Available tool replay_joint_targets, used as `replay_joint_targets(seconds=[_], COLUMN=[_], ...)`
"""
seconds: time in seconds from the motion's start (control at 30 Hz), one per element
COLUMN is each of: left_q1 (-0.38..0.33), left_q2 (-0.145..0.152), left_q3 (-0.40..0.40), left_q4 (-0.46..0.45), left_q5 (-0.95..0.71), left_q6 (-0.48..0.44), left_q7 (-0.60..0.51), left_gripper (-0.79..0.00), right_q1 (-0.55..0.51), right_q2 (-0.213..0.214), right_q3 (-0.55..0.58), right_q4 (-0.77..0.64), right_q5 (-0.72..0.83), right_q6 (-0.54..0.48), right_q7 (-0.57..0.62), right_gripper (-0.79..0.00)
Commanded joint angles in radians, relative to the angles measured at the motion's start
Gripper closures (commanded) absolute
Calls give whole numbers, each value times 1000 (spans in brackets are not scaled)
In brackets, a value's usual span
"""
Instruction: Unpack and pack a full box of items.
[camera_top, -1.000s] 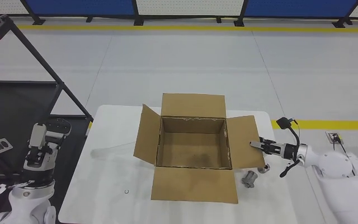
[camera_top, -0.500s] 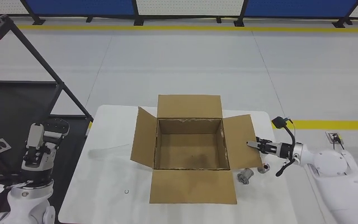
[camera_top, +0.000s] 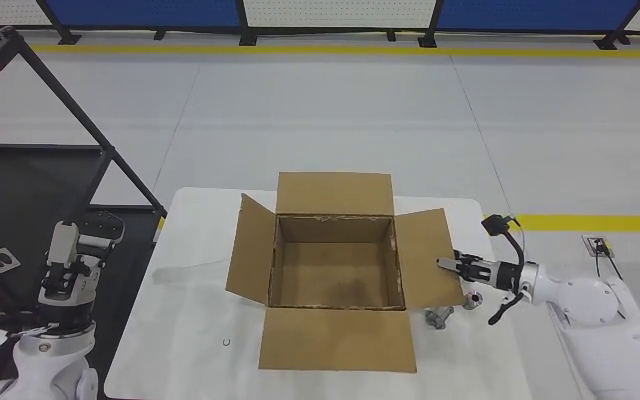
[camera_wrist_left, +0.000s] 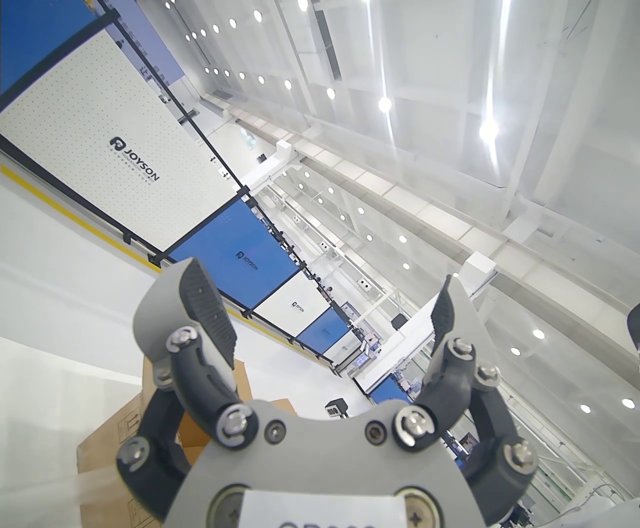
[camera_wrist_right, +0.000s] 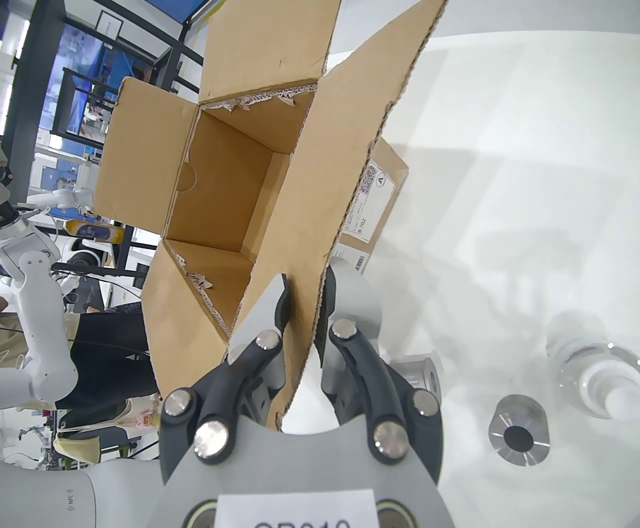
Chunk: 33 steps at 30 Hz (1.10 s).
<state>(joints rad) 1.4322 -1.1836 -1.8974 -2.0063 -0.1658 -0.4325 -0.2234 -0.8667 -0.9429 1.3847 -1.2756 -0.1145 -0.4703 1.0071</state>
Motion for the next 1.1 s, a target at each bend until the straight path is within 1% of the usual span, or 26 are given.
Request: replay_joint_targets(seconds=[0.0,0.17,0.37,0.43,0.47,0.5,0.53,0.57,0.67,0.8,0.93,1.07], left_q1=[2,8,14,16,17,18,18,19,21,19,11,3], left_q2=[0,0,1,1,1,1,1,1,1,1,1,1], left_q3=[-2,-11,-17,-18,-19,-20,-20,-20,-20,-15,-5,10], left_q4=[1,1,-1,-1,-1,-1,-2,-2,-3,-7,-12,-15], left_q5=[-4,-12,-18,-19,-20,-21,-22,-22,-21,-20,-12,-2], left_q6=[-3,-8,-9,-10,-9,-8,-8,-8,-8,-5,0,3], left_q7=[-2,-9,-14,-17,-18,-18,-19,-21,-24,-27,-30,-28], left_gripper=[-785,-785,-785,-785,-785,-785,-785,-785,-785,-785,-785,-785], right_q1=[-14,-46,-76,-83,-85,-88,-90,-94,-114,-173,-265,-387], right_q2=[2,7,12,13,14,15,16,18,25,40,57,69], right_q3=[2,5,5,7,9,10,14,20,50,125,228,330], right_q4=[-25,-73,-124,-137,-142,-147,-151,-157,-177,-228,-286,-341], right_q5=[-12,-31,-48,-50,-52,-55,-57,-59,-67,-102,-179,-266], right_q6=[9,32,55,61,63,65,68,69,57,-13,-124,-276], right_q7=[-9,-30,-45,-49,-49,-49,-50,-54,-67,-109,-169,-253], right_gripper=[-58,-62,-83,-129,-212,-317,-529,-785,-785,-785,-785,-785])
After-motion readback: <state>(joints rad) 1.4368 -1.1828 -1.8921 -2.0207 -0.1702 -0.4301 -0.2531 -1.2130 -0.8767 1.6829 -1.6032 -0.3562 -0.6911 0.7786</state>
